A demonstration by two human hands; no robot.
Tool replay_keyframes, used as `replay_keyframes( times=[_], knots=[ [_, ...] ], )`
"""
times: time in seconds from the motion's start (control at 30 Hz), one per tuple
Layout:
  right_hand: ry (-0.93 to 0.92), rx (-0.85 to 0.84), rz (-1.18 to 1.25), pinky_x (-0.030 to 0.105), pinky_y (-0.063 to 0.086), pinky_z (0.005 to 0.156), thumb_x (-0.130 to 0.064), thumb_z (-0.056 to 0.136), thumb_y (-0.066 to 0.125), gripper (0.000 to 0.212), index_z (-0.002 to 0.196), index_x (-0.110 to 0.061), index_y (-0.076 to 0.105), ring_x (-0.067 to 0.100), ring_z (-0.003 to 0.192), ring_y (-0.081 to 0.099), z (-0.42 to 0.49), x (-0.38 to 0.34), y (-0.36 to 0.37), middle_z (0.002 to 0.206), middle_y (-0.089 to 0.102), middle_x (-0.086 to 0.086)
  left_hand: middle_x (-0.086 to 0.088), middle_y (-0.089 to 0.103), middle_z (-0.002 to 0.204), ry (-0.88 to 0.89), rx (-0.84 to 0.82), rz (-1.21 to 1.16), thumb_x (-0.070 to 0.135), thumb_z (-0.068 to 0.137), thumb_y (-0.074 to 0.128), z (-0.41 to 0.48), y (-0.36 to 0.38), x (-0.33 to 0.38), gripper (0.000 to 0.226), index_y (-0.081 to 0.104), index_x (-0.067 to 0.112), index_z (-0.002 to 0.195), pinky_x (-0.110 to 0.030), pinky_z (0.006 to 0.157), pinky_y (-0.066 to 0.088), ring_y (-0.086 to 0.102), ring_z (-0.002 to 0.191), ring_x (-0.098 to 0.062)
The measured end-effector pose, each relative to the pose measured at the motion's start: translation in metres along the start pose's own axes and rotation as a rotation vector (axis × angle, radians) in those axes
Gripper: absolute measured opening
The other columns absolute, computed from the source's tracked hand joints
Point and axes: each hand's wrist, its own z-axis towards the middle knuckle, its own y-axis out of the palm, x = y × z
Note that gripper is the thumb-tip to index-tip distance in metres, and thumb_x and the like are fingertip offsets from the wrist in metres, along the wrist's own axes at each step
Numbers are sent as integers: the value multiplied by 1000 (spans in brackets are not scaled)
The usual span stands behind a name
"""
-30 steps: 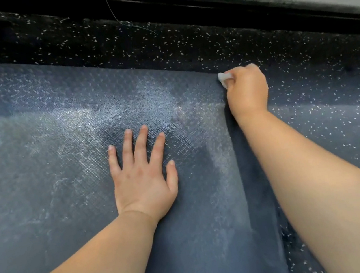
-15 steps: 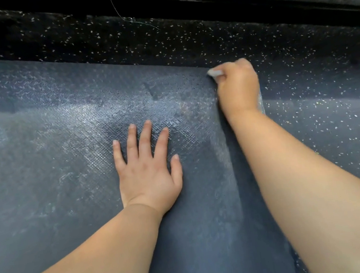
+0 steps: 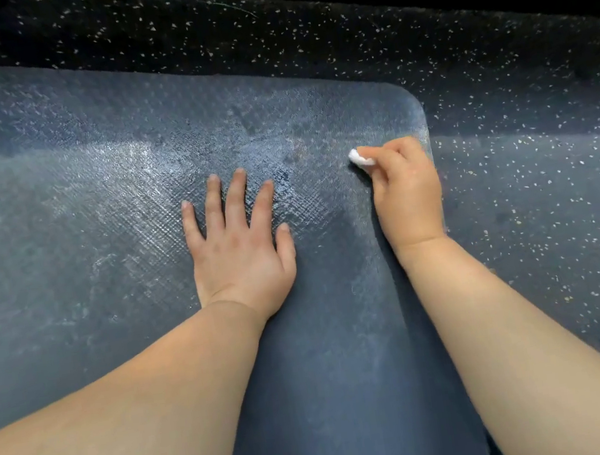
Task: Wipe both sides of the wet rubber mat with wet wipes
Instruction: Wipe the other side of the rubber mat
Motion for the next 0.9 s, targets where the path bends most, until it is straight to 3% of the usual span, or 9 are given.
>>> replay_keyframes(
  times=[0.07,0.23,0.33,0.6,0.7,0.8,0.9],
  knots=[
    [6,45,17,42,47,73,1,85,60,15,93,-1,73,38,79,56,-20,-13,6,87,59,23,-4,20,157,4,0,0,45,88,22,0,1,-1,62,30,26,147,-47,112,-8,6,145,-27],
    [-102,9,-51,27,40,64,5,77,64,15,84,-7,72,27,66,51,-117,-27,-9,76,56,8,-2,14,158,17,13,-17,44,93,29,0,5,-3,57,25,28,148,-50,113,-6,2,145,-25],
    [-138,-11,-52,21,36,65,9,74,62,20,81,-7,72,26,62,50,-149,-24,-18,74,56,7,-3,14,158,32,27,-20,45,93,30,-1,7,-3,58,25,28,148,-51,113,-5,3,145,-27],
    [-123,18,100,24,41,72,-3,85,52,22,91,-3,73,31,71,57,-147,-26,-17,78,58,16,-7,3,159,122,-64,63,47,97,21,-9,2,-8,59,12,25,151,-53,115,-7,-4,145,-30],
    [-93,9,70,32,46,74,4,81,59,21,95,-5,73,35,76,58,-146,-25,-14,84,60,18,-5,3,159,195,-111,94,50,96,22,-61,-3,-22,61,10,26,151,-50,116,-5,-3,146,-28],
    [-62,-32,47,28,40,75,2,84,60,21,97,-6,73,37,81,58,-146,-29,-16,90,61,19,-3,-1,160,235,-170,109,53,94,21,-141,-7,-38,64,6,28,151,-48,115,-8,-6,146,-26],
    [-2,-111,6,27,36,76,-6,90,56,21,103,-9,72,37,89,56,-140,-34,-19,97,60,17,1,-11,159,218,-230,146,57,93,7,-207,-3,-58,63,-9,33,149,-45,112,-15,-14,145,-24]
  ],
)
